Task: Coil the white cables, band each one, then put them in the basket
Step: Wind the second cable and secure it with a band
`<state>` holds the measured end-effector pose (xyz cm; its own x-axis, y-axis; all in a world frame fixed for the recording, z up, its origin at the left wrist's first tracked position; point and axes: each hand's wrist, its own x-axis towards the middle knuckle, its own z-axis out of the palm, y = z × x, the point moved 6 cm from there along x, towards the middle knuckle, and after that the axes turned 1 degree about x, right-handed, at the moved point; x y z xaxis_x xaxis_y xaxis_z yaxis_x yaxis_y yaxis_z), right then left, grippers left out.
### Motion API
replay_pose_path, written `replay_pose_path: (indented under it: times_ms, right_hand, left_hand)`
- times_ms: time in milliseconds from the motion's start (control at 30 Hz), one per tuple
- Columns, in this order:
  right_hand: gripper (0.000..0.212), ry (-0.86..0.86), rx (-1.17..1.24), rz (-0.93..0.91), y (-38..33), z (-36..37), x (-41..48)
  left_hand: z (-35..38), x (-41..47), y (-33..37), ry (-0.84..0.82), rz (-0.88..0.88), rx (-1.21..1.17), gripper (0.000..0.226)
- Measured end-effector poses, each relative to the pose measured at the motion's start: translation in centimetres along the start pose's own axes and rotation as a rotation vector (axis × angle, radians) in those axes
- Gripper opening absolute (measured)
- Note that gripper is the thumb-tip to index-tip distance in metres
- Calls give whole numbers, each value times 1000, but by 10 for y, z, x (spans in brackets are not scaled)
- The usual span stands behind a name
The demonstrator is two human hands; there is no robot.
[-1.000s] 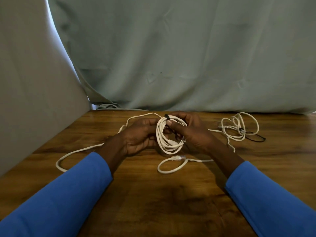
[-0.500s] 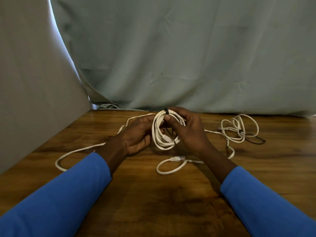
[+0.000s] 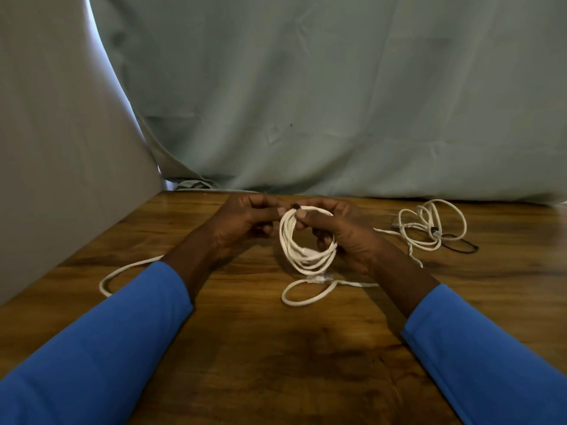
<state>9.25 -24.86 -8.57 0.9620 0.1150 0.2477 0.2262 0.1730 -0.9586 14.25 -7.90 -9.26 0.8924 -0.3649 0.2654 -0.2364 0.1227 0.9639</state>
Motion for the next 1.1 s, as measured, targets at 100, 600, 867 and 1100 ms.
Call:
replay_pose_path:
  times_ms: [100,600,867,1100]
  right_hand:
    - [18,74,-313,-114,-4,-6,2]
    - [9,171,298,127,14,-9,8]
    - [12,64,561,103,8,-8,7]
    - [35,56,360,24,6,-13,7]
  left_hand:
    - [-4,0,17,107,231,338,18]
    - [46,-29,52,228,914,992,23]
    - [49,-32,55,180,880,1084,41]
    - [42,-29,53,176,783,738,34]
